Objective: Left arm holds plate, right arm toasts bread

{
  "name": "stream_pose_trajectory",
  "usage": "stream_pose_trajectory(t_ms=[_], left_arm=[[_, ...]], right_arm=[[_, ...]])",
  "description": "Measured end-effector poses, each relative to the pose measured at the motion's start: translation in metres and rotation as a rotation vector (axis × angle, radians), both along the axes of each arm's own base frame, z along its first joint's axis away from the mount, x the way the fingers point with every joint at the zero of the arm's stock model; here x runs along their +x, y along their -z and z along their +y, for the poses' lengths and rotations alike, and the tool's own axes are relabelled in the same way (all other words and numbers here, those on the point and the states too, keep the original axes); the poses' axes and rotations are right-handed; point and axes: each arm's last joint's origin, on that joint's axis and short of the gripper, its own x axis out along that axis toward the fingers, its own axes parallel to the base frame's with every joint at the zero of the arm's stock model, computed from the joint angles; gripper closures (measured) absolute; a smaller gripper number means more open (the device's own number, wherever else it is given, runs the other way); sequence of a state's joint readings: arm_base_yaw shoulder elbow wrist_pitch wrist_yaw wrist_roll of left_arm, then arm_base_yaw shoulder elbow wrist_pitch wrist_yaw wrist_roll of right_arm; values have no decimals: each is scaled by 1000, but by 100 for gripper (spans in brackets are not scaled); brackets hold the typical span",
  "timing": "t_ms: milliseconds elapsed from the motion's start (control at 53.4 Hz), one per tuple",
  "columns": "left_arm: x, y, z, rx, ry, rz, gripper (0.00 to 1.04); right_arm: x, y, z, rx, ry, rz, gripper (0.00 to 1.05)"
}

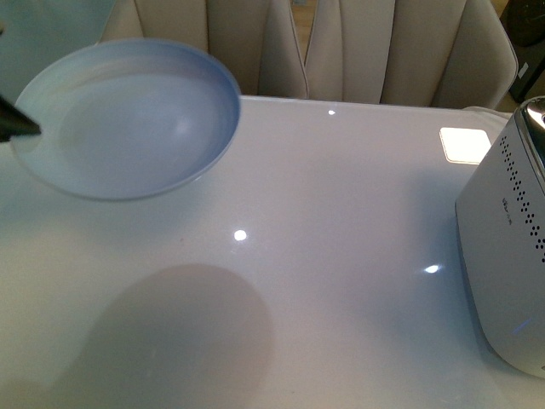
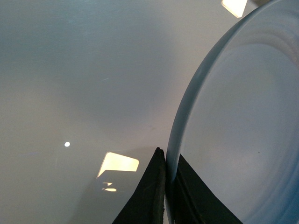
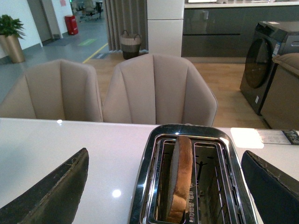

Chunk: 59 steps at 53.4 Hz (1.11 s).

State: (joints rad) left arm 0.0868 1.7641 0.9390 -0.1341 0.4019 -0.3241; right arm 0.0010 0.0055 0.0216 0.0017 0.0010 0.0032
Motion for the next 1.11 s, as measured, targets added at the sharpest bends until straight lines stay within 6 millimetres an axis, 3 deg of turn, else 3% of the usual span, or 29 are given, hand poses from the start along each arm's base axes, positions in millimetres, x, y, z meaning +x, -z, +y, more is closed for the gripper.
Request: stream_pose_trajectory(t_ms=[131,393,918,1105], left_arm=[[-8,45,40,23,-7,47,102],[-27,106,80,29,-30,110,102],[-42,161,86,19,62,137,102],[-44,171,85,6,69,146,102]], right_arm=[[0,0,0,0,0,0,9],[0,0,0,0,0,0,9],[0,0,0,0,0,0,9],[0,0,0,0,0,0,9]])
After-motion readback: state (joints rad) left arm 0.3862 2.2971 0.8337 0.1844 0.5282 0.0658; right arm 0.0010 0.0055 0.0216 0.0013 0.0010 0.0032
